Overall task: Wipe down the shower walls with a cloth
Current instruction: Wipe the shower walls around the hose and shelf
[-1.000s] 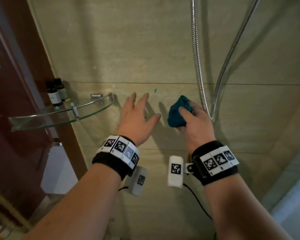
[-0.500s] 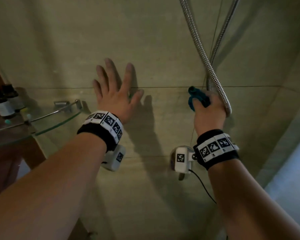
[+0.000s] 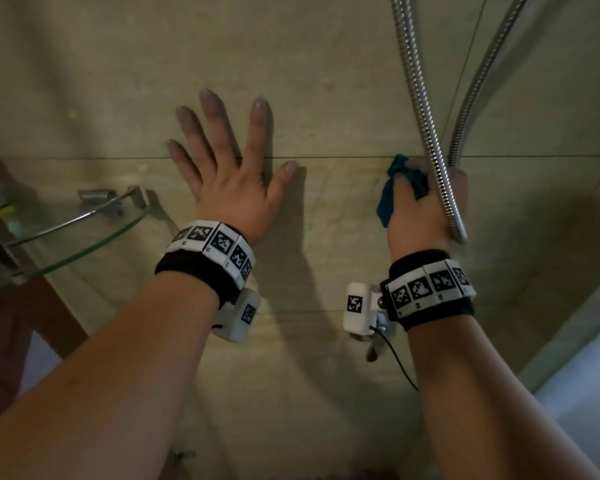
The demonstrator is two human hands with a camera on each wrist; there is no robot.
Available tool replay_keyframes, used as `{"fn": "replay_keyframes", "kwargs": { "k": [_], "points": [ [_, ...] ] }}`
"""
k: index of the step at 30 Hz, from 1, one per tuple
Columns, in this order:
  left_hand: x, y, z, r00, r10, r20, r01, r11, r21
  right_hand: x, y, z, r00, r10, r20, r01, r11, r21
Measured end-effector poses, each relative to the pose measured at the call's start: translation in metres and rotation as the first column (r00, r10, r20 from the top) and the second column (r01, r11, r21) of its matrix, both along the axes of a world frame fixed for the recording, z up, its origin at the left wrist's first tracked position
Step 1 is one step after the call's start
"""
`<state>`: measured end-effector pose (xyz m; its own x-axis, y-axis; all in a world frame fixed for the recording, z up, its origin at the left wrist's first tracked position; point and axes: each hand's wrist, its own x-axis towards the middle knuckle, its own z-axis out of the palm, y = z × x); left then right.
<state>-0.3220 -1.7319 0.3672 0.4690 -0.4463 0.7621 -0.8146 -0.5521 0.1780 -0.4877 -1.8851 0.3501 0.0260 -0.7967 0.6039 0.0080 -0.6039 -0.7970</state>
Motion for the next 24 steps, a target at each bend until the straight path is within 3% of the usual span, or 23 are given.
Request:
{"fn": "replay_keyframes", "kwargs": {
  "k": [3, 4, 7, 10, 13, 15, 17, 20, 22, 24],
  "points": [
    [0.001, -0.002, -0.002, 1.0, 0.011, 0.013, -0.011, 1.0, -0.008, 0.018, 0.016, -0.005, 0.991, 0.121, -0.064, -0.124, 0.991, -0.044],
    [0.002, -0.002, -0.002, 1.0, 0.017, 0.02, -0.016, 1.0, -0.012, 0.025, 0.023, -0.009, 0.987, 0.138, -0.086, -0.149, 0.981, -0.126],
    [0.003, -0.002, -0.003, 0.999, 0.022, 0.032, -0.021, 1.0, -0.017, 0.036, 0.042, -0.017, 0.959, 0.089, -0.271, -0.175, 0.933, -0.313],
    [0.002, -0.001, -0.002, 1.0, 0.011, 0.028, -0.011, 1.0, -0.018, 0.044, -0.002, -0.049, 0.914, 0.177, -0.365, -0.267, 0.94, -0.213],
    [0.001, -0.002, -0.002, 1.0, 0.012, 0.017, -0.012, 1.0, -0.026, 0.024, -0.039, -0.059, 0.945, 0.262, -0.194, -0.278, 0.958, -0.064],
    [0.0, -0.002, -0.002, 1.0, 0.019, 0.011, -0.019, 0.999, -0.03, 0.0, -0.01, -0.023, 0.978, 0.206, -0.019, -0.206, 0.979, 0.007],
    [0.001, -0.003, -0.003, 1.0, 0.027, 0.016, -0.027, 0.999, -0.032, -0.012, 0.003, -0.003, 0.962, 0.166, 0.219, -0.172, 0.985, 0.008],
    [0.001, -0.004, -0.004, 0.999, 0.034, 0.028, -0.032, 0.999, -0.038, -0.006, 0.001, -0.003, 0.928, 0.156, 0.338, -0.168, 0.986, 0.006],
    [0.001, -0.005, -0.005, 0.998, 0.043, 0.037, -0.042, 0.998, -0.045, 0.007, 0.012, -0.008, 0.942, 0.219, 0.256, -0.237, 0.971, 0.04],
    [0.002, -0.005, -0.005, 0.998, 0.053, 0.042, -0.051, 0.998, -0.048, 0.018, 0.026, -0.02, 0.923, 0.383, -0.042, -0.381, 0.924, 0.035]
  ]
}}
